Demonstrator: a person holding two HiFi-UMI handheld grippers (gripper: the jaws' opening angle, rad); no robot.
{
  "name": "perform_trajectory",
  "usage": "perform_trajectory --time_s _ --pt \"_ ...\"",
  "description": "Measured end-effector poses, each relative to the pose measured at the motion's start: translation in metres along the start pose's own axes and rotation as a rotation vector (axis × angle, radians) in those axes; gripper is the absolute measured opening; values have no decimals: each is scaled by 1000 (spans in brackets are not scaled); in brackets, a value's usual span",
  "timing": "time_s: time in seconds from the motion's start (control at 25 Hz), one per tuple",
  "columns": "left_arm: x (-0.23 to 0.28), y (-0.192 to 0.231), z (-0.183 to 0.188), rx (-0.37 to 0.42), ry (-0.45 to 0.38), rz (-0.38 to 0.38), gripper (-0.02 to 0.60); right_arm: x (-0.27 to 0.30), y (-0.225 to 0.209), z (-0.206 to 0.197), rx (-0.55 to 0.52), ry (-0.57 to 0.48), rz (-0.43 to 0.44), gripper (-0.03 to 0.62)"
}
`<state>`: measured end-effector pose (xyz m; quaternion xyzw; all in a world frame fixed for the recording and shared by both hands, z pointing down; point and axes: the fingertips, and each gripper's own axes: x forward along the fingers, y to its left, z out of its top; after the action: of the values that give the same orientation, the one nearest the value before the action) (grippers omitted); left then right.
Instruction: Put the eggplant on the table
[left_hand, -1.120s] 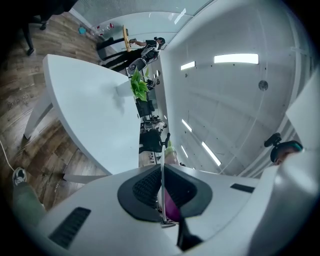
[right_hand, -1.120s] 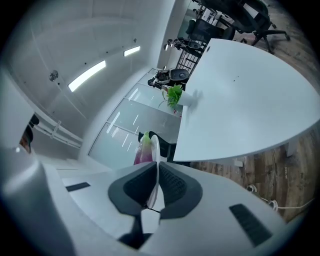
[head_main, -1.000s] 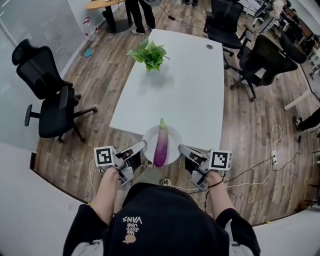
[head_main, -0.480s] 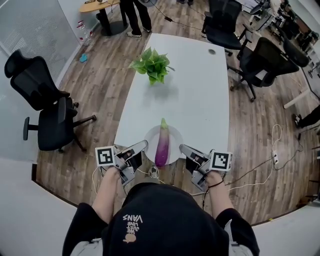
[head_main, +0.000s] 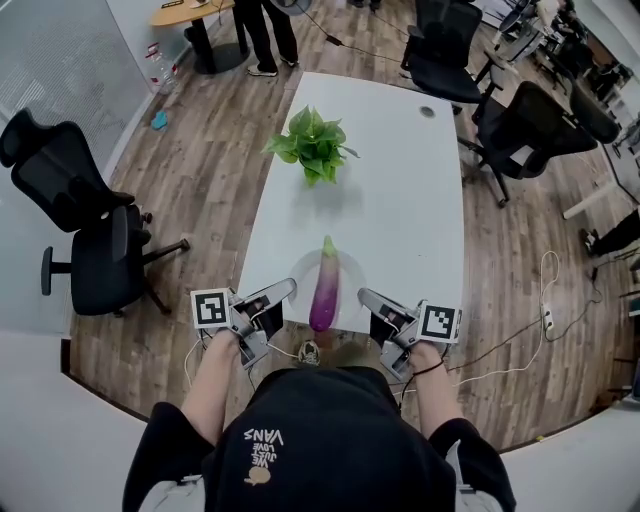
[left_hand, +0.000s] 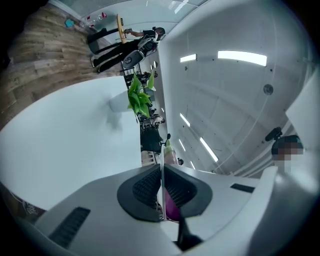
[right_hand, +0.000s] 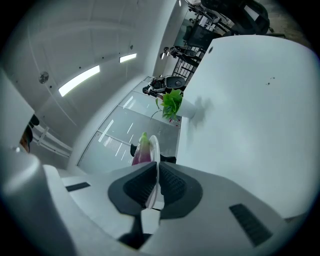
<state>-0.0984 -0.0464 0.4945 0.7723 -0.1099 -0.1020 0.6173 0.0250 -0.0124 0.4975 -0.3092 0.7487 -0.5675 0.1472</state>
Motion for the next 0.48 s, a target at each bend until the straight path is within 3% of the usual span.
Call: perform_trajectory --time_s 0.24,0.48 --pt "13 20 19 -5 -3 18 23 16 -21 23 -13 23 -13 29" --pt "31 44 48 16 -62 29 23 33 -47 55 -12 67 -41 29"
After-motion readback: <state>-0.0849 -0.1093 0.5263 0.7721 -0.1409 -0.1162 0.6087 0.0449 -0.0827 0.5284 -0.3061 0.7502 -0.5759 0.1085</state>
